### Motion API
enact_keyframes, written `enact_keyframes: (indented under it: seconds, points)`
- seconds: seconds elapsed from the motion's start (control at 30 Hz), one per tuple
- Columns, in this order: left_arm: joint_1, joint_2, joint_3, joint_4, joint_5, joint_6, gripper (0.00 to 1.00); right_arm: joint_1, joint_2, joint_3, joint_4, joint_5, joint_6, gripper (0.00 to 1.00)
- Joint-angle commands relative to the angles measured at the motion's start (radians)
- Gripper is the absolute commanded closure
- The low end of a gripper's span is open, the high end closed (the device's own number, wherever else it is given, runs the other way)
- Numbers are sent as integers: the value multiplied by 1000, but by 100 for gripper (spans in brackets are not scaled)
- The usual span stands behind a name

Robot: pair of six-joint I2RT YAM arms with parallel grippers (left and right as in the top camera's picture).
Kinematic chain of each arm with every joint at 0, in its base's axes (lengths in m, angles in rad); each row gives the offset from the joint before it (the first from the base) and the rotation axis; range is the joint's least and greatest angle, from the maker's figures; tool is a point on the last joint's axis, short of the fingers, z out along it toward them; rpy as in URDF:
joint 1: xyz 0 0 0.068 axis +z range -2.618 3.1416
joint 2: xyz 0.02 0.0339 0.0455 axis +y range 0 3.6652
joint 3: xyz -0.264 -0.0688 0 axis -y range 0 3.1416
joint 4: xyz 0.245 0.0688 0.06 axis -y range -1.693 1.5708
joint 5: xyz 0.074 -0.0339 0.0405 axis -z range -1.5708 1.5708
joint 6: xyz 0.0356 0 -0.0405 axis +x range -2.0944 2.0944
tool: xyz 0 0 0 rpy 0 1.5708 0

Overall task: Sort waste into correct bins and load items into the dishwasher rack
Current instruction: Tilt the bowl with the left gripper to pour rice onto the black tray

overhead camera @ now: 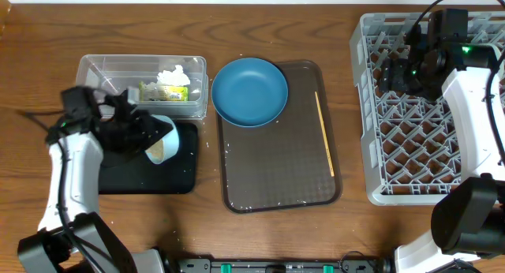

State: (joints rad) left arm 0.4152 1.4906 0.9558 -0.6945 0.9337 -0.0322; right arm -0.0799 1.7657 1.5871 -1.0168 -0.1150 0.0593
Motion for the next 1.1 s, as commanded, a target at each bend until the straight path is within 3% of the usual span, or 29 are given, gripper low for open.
enact_keyframes:
  seconds: [0.0, 0.1, 0.33, 0.57, 0.8, 1.07]
  points:
    - [93, 6, -84, 72, 353, 84, 94, 15, -13, 1, -1, 6, -12, 18]
    - [165, 6, -151, 141, 474, 84, 94, 15, -13, 1, -1, 6, -12, 18]
    - [271, 6, -187, 138, 639, 59, 94, 15, -13, 1, -2, 6, -12, 18]
    - [303, 6, -187, 139, 639, -37, 94, 15, -13, 1, -8, 6, -13, 18]
    - [303, 6, -187, 140, 639, -291, 94, 15, -13, 1, -10, 6, -12, 17]
    - [303, 6, -187, 140, 639, -459, 94, 15, -13, 1, -19, 6, -12, 18]
